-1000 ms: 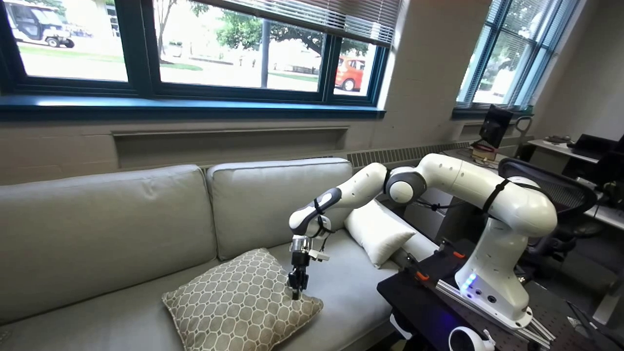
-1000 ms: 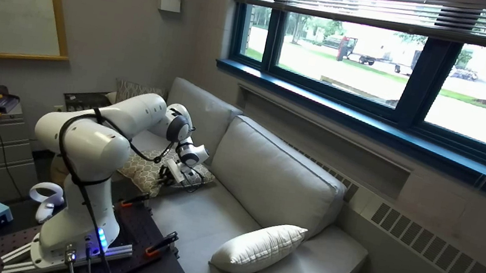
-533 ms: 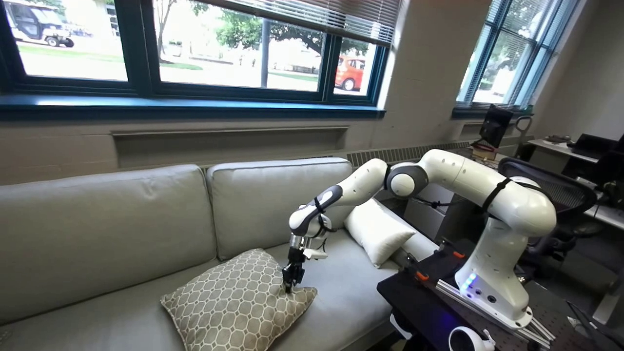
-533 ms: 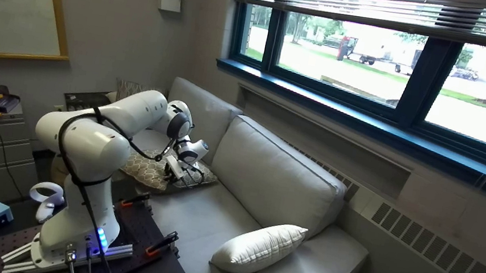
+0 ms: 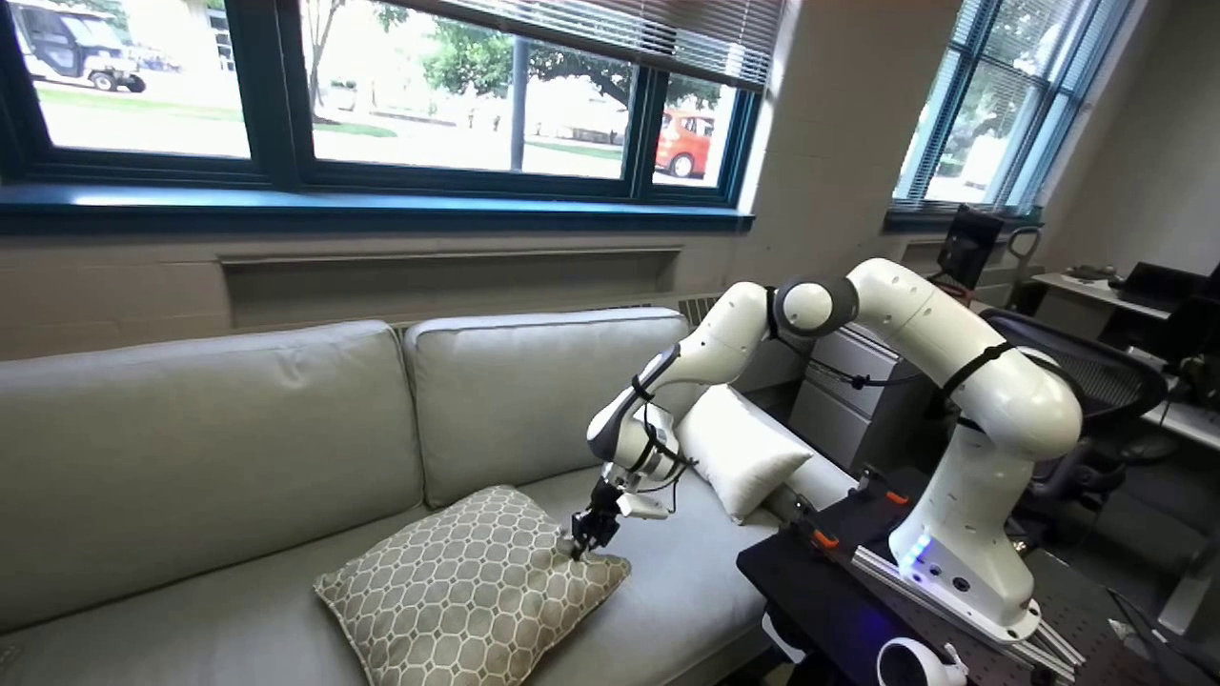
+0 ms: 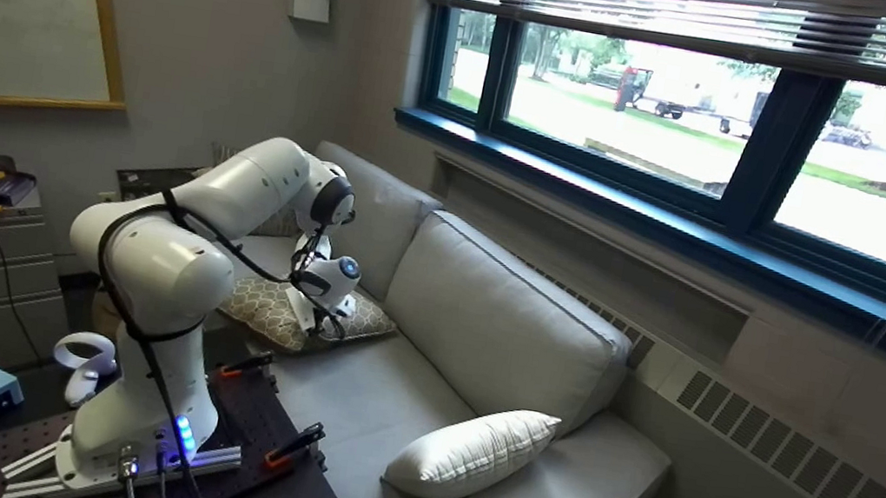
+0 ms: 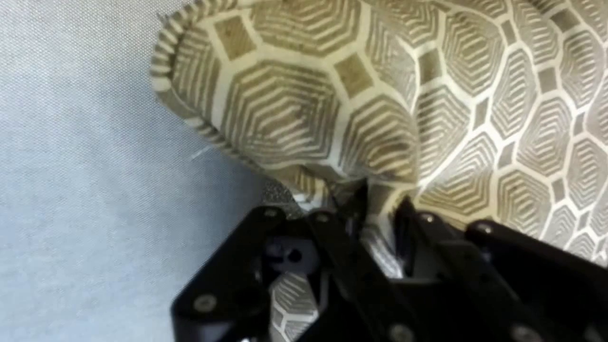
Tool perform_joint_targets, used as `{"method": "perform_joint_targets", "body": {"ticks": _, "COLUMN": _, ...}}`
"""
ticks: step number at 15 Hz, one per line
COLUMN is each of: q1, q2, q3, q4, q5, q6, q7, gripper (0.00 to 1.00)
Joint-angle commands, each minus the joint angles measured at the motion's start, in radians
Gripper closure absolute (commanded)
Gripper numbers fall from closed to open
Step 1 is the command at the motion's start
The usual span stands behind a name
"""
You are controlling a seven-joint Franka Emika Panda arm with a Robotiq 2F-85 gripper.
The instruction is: Put the pillows upright against the armrest
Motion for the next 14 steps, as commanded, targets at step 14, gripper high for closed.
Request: {"method": "perform_joint_targets", "body": {"ticks": 14, "q1": -0.562, "q2": -0.234, "q3": 0.395, "q4": -0.186, "q5": -0.02, "q6": 0.555, "q7": 0.116, "gripper": 0.91}}
